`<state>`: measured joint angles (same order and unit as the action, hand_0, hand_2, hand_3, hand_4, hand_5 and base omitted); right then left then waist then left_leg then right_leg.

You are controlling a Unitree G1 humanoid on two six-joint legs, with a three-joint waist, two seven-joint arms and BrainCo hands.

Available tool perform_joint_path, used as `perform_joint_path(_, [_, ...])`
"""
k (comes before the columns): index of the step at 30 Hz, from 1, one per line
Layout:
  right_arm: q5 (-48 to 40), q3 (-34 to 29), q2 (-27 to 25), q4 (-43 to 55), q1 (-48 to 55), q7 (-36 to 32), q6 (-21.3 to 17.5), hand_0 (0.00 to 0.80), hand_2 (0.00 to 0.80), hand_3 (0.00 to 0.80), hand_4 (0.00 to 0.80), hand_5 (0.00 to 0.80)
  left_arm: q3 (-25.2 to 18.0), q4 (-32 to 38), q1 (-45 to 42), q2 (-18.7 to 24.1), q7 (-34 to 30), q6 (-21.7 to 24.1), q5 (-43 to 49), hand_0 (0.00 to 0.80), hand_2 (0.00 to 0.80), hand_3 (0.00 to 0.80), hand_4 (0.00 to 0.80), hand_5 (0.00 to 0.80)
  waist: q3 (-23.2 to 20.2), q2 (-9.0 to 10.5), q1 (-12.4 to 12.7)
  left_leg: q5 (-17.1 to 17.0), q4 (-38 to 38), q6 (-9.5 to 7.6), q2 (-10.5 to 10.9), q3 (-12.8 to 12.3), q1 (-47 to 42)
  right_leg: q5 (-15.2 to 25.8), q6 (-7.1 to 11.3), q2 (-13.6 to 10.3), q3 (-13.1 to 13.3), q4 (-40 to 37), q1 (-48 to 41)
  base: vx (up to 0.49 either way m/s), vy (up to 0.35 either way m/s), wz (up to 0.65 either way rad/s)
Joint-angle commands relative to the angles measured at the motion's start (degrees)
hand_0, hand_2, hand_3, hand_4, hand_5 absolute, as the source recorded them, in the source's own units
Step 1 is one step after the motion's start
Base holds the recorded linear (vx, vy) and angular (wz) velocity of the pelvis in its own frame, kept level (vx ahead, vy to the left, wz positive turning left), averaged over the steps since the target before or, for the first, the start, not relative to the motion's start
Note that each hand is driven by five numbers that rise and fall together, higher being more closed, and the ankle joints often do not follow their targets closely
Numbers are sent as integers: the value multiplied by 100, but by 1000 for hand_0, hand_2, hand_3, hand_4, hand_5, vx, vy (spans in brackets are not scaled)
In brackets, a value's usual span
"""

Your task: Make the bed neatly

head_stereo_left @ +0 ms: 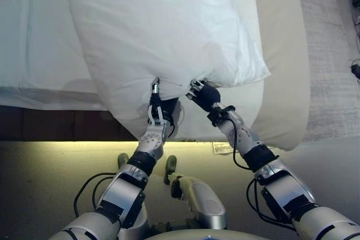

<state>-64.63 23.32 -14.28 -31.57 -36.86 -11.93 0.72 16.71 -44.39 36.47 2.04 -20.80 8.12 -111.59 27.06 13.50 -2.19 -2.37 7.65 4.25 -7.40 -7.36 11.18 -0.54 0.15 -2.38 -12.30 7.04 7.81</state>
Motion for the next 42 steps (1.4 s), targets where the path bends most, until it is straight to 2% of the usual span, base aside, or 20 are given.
perform_joint_path(1, [37, -226, -306, 591, 160, 42, -279, 533, 533, 533, 533, 533, -344, -178, 449, 132, -249, 64, -141, 800, 800, 800, 800, 800, -351, -143, 11, 363, 190, 77, -92, 86, -105, 89, 434, -263, -107, 20, -47, 7, 22, 3])
perform_joint_path(2, [46, -216, -322, 537, 178, 126, -214, 0, 0, 0, 0, 0, -352, -143, 457, 159, -261, 61, -141, 800, 800, 800, 800, 800, -364, -161, 15, 356, 161, 79, -85, 88, -137, 85, 437, -271, -116, 14, -68, 4, 37, 6])
perform_joint_path(8, [42, -192, -336, 71, 306, 364, 71, 0, 0, 0, 0, 0, -513, -16, 538, 328, -386, -32, -141, 800, 800, 800, 800, 800, -505, -331, 22, 340, -16, 89, -19, 101, -368, 19, 434, -318, -146, -20, -234, 6, 79, 4])
perform_joint_path(18, [329, -537, -161, -1072, 1260, -285, 700, 0, 0, 0, 0, 0, -926, 501, 46, 537, -547, -265, -77, 800, 800, 800, 800, 800, -1240, -781, 146, 273, -550, 66, 164, 127, -1020, -103, 462, -474, -284, -205, -775, 39, 119, 4])
perform_joint_path(26, [495, -865, 29, -1846, 1947, -626, 875, 0, 0, 0, 0, 0, -1327, 916, -668, 616, -390, -297, 596, 800, 800, 800, 800, 800, -1882, -1102, 350, 204, -889, 43, 294, 210, -1427, -94, 504, -537, -423, -411, -1221, 68, 95, 8])
perform_joint_path(29, [625, -1007, 43, -2037, 2073, -734, 906, 0, 0, 0, 0, 0, -1577, 992, -910, 739, -337, -306, 841, 800, 800, 800, 800, 800, -2027, -1164, 420, 196, -980, 26, 339, 252, -1545, -90, 505, -543, -465, -485, -1358, 42, 62, 7])
perform_joint_path(31, [632, -1016, 42, -2051, 2079, -737, 905, 0, 0, 0, 0, 0, -1595, 995, -927, 751, -327, -320, 841, 800, 800, 800, 800, 800, -2033, -1169, 425, 194, -987, 25, 341, 256, -1556, -88, 505, -545, -470, -492, -1372, 13, 51, 3])
perform_joint_path(32, [690, -1171, 12, -2296, 2154, -843, 887, 0, 0, 0, 0, 0, -1934, 967, -1171, 1025, -307, -290, 1015, 800, 800, 800, 800, 800, -2152, -1236, 550, 165, -1081, 8, 386, 328, -1664, -89, 510, -559, -536, -547, -1508, 23, 105, 5])
perform_joint_path(35, [699, -1388, -36, -2532, 2179, -910, 841, 0, 0, 0, 0, 0, -2410, 788, -1451, 1345, -335, -389, 1191, 800, 800, 800, 800, 800, -2264, -1289, 688, 153, -1126, -21, 445, 443, -1717, -99, 502, -563, -592, -586, -1611, 21, 100, 14])
perform_joint_path(39, [691, -1588, -112, -2816, 2167, -945, 769, 0, 0, 0, 0, 0, -2914, 338, -1769, 1702, -330, -526, 1298, 800, 800, 800, 800, 800, -2351, -1347, 817, 177, -1149, -75, 542, 580, -1788, -111, 501, -584, -618, -615, -1713, 16, 142, 17])
perform_joint_path(42, [629, -1701, -137, -2892, 2172, -904, 667, 0, 0, 0, 0, 0, -3261, -282, -2091, 2004, -442, -707, 1624, 800, 800, 800, 800, 800, -2392, -1400, 888, 225, -1173, -158, 645, 606, -1851, -60, 574, -684, -653, -624, -1739, -4, 175, 6])
